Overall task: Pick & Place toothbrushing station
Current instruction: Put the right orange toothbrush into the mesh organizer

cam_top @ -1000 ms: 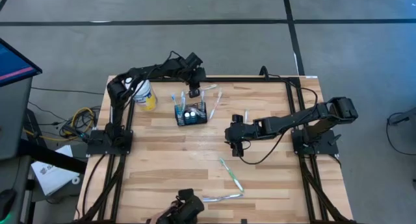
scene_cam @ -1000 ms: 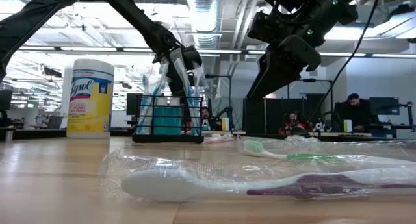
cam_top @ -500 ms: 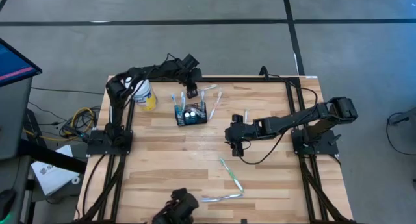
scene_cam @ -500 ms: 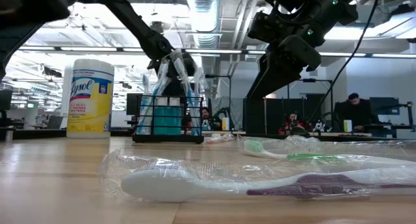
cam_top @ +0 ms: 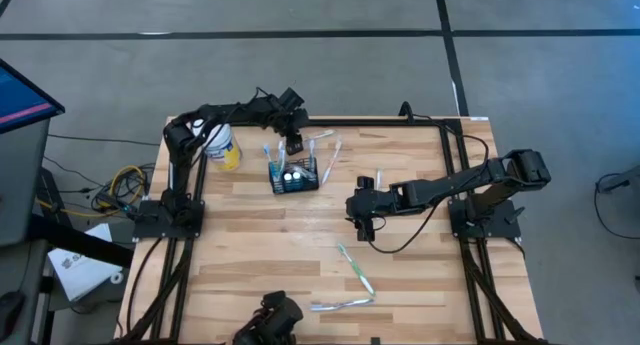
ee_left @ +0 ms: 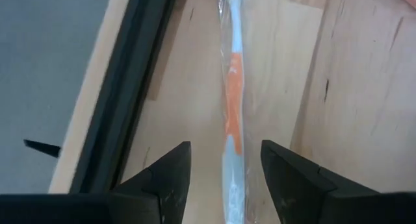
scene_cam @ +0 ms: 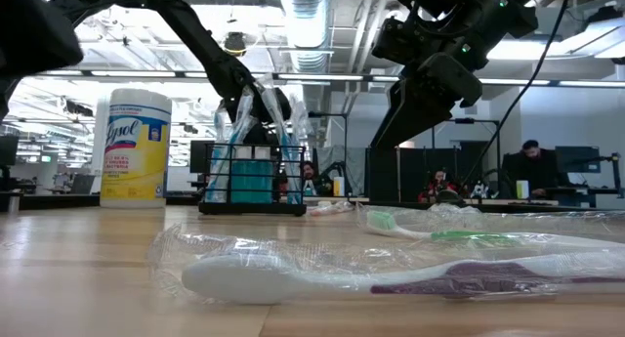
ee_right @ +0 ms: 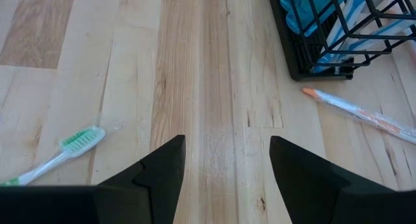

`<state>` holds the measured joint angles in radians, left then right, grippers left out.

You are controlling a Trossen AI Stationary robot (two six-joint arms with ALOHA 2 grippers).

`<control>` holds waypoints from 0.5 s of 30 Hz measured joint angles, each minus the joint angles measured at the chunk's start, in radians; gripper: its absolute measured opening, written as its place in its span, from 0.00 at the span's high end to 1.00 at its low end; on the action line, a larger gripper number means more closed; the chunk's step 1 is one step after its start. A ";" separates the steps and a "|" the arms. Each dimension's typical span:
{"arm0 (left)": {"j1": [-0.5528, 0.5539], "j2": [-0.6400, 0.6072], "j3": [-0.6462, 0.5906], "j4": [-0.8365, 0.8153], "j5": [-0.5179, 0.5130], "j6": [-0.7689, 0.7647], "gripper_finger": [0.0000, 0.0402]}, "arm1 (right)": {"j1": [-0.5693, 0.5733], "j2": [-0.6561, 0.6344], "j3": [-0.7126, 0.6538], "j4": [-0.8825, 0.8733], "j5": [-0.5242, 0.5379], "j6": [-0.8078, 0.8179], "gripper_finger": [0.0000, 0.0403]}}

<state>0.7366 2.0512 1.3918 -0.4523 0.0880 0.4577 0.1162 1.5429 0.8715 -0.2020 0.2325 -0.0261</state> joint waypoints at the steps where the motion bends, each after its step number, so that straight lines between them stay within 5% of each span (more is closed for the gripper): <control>1: 0.002 0.002 -0.001 -0.003 0.000 -0.007 0.55 | 0.000 0.000 0.000 0.000 0.000 0.000 0.47; 15: 0.029 0.041 0.007 -0.017 0.054 -0.049 0.60 | 0.000 0.000 0.000 0.000 0.000 0.000 0.47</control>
<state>0.7654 2.0926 1.3991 -0.4697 0.1416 0.4083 0.1158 1.5429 0.8717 -0.2018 0.2323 -0.0265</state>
